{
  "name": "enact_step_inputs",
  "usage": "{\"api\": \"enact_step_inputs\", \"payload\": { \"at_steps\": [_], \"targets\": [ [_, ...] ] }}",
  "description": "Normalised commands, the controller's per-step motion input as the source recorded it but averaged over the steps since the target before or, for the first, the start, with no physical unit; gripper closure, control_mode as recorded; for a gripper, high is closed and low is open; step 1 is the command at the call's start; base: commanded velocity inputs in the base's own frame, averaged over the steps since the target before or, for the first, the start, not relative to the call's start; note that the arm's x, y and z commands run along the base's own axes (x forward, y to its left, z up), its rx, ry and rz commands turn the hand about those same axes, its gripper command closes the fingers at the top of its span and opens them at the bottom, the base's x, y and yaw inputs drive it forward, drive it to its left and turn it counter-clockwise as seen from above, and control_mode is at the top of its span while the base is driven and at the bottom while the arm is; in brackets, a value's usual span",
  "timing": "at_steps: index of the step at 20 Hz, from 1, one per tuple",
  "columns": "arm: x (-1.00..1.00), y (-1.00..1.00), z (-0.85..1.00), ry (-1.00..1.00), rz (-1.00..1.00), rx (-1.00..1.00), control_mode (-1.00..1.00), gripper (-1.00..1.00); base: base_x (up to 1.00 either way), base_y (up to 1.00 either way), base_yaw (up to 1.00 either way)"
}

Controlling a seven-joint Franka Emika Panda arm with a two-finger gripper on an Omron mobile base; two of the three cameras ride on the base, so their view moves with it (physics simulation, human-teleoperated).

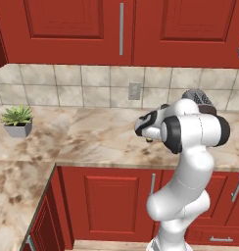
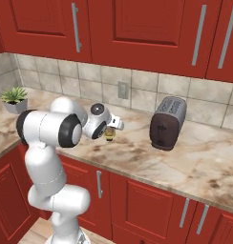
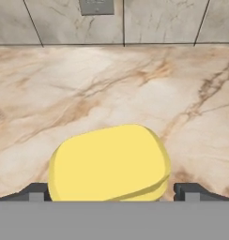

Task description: Place the condiment bottle and mustard from the counter to the top shelf of the fridge. If the existing items in the fridge are on the top shelf, move them to other shelves.

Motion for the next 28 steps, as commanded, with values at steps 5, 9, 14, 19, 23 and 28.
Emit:
{"api": "enact_step_inputs", "payload": {
  "at_steps": [5,9,14,19,23,28],
  "targets": [
    [0.07,0.00,-0.03,0.00,0.00,0.00,-1.00,1.00,0.00,0.00,0.00],
    [0.00,0.00,0.00,0.00,0.00,0.00,-1.00,1.00,0.00,0.00,0.00],
    [-0.14,0.00,0.02,-0.01,0.00,0.00,-1.00,1.00,0.00,0.00,0.00],
    [-0.90,0.00,0.70,-0.13,0.00,0.00,-1.00,1.00,0.00,0.00,0.00],
    [-1.00,0.02,1.00,-0.08,-0.01,0.00,-1.00,1.00,0.00,0.00,0.00],
    [-1.00,0.11,1.00,0.00,-0.06,0.00,-1.00,1.00,0.00,0.00,0.00]
  ]
}}
